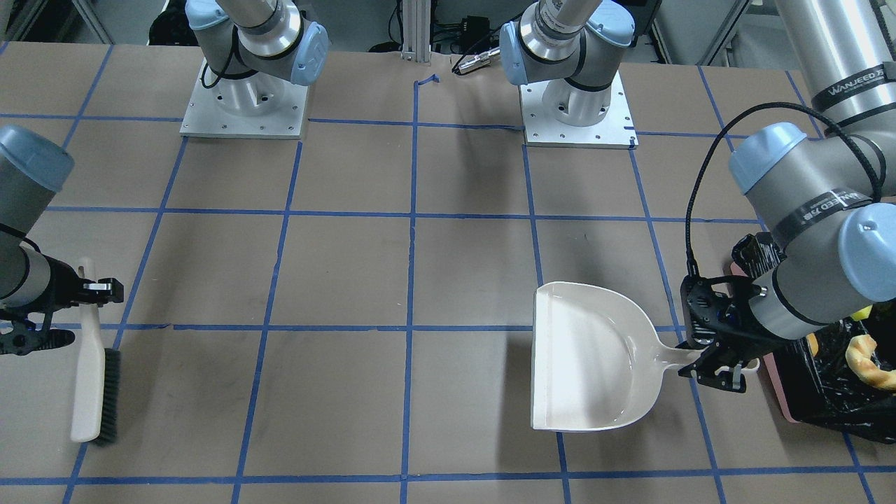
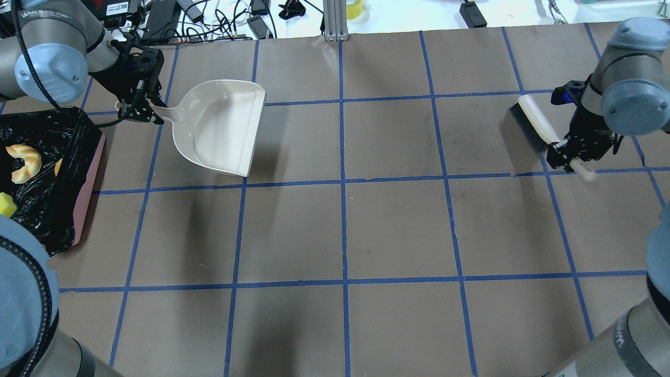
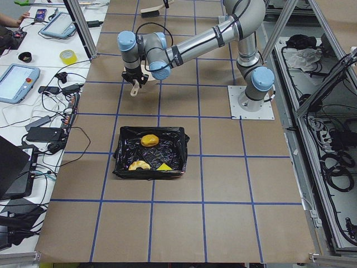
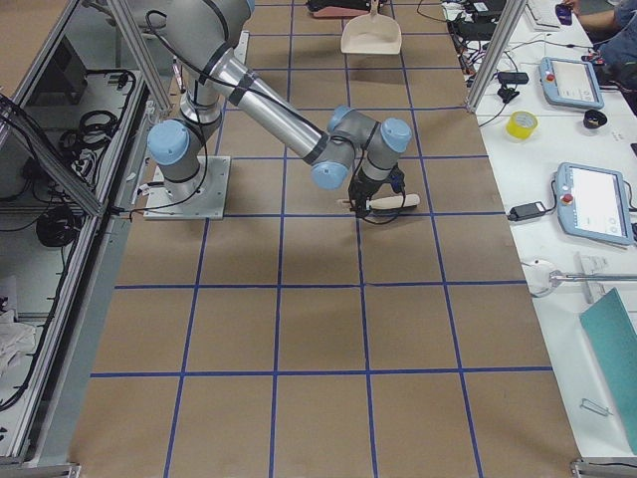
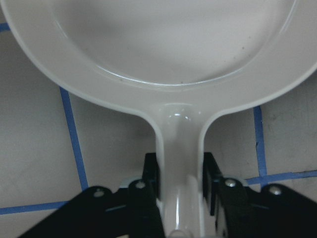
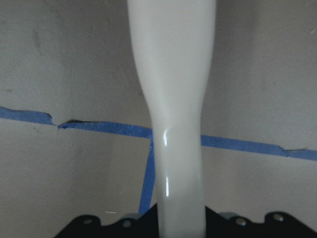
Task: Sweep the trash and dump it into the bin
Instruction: 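Lower the dustpan with the left gripper while the right sets down the brush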
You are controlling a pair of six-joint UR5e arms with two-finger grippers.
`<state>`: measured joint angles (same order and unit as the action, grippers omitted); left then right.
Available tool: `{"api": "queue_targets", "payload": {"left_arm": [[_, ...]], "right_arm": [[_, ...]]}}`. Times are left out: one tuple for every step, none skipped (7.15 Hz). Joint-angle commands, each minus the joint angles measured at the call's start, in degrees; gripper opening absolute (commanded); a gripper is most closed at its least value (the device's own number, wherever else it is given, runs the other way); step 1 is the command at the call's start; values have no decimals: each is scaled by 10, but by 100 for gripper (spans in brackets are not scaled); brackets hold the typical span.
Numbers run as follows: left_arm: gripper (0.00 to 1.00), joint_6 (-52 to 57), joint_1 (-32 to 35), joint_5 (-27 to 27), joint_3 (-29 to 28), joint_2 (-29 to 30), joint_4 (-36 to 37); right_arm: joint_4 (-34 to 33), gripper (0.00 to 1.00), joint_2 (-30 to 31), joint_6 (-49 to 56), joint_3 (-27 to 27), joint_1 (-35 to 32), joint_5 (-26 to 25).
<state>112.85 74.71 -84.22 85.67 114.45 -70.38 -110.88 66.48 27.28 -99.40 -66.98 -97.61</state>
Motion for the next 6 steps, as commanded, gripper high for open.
{"api": "queue_targets", "payload": {"left_arm": [[0, -1, 2, 0, -1, 17, 15], [0, -16, 8, 0, -2, 22, 19], [0, -30, 17, -1, -1, 29, 19], [0, -31, 24, -6, 2, 36, 22], [0, -63, 25, -7, 1, 38, 32], [0, -96, 26, -8, 2, 38, 34]], "right_arm": [[20, 0, 20, -79, -3, -3, 25], [20, 0, 36, -105, -5, -9, 26], [16, 0, 37, -107, -5, -16, 25], [15, 0, 36, -103, -7, -17, 26], [16, 0, 30, -101, -16, -17, 25], [14, 0, 29, -102, -29, -18, 26]]}}
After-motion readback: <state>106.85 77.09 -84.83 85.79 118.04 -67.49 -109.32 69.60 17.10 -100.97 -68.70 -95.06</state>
